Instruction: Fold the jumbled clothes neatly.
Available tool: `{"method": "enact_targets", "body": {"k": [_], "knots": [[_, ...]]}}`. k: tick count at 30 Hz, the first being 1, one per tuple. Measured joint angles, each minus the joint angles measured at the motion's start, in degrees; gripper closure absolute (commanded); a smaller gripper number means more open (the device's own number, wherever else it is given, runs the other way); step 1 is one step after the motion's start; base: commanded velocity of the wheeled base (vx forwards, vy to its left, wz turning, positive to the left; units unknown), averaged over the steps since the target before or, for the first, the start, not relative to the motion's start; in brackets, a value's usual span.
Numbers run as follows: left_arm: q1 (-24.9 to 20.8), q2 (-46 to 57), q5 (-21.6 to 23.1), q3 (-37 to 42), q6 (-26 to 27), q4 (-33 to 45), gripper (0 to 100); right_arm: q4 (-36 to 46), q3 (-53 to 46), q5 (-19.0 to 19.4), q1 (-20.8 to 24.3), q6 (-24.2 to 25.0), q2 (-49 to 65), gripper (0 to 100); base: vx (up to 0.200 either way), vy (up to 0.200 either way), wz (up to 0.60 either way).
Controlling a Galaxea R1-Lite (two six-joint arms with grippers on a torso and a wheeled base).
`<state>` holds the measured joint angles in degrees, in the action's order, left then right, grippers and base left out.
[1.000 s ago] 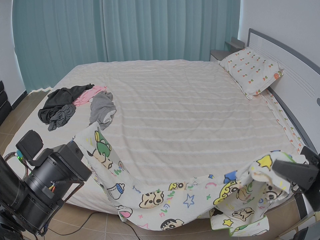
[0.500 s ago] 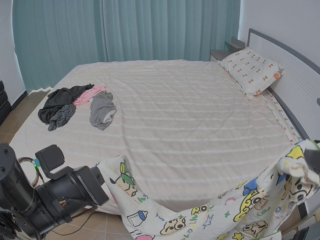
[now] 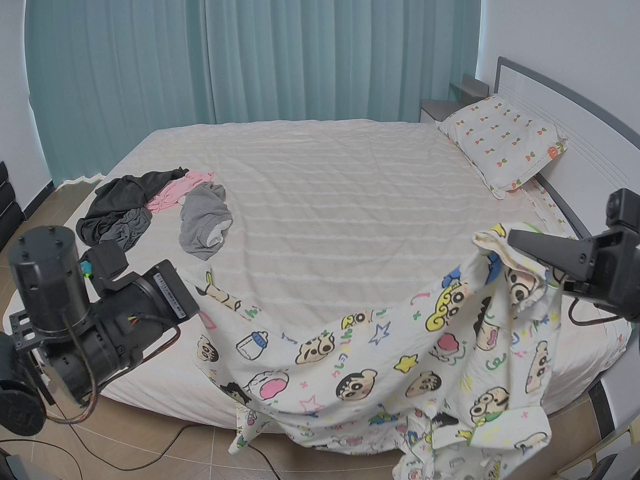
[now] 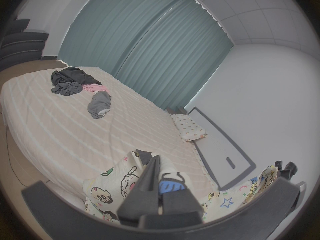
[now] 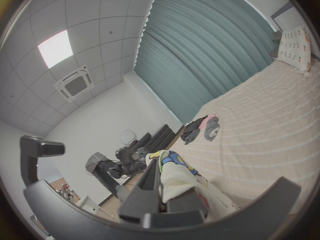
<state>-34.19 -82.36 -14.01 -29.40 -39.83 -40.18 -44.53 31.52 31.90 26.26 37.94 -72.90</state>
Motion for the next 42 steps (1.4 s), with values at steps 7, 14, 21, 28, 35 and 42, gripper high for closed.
{"method": "enact_targets", "body": {"k": [7, 14, 21, 28, 35, 42], "knots": [[3.5, -8.8, -1.0, -7.0, 0.2, 0.1, 100, -0.1, 5.9, 0.0, -4.4, -2.5, -8.9, 100, 0.086, 0.0, 0.0], [6.7, -15.4, -1.2, -15.9, 0.2, 0.5, 100, -0.1, 12.8, -3.9, -7.5, -6.2, -15.7, 100, 0.2, 0.0, 0.0], [8.9, -21.9, -1.1, -23.9, 0.6, 0.6, 100, -0.1, 17.1, -6.5, -9.8, -9.8, -21.6, 100, 0.2, 0.0, 0.0], [10.3, -28.2, -1.1, -31.3, 2.5, 1.4, 100, -0.2, 22.2, -8.1, -11.7, -10.8, -26.9, 100, 0.2, 0.0, 0.0], [11.3, -36.2, -1.1, -40.2, 4.5, 4.8, 100, -0.2, 26.9, -9.2, -13.4, -11.2, -33.4, 100, 0.171, 0.0, 0.0], [12.4, -44.8, -2.1, -48.3, 7.7, 8.2, 100, -0.2, 31.7, -11.4, -14.8, -11.3, -40.6, 100, 0.0, 0.0, 0.0]]}}
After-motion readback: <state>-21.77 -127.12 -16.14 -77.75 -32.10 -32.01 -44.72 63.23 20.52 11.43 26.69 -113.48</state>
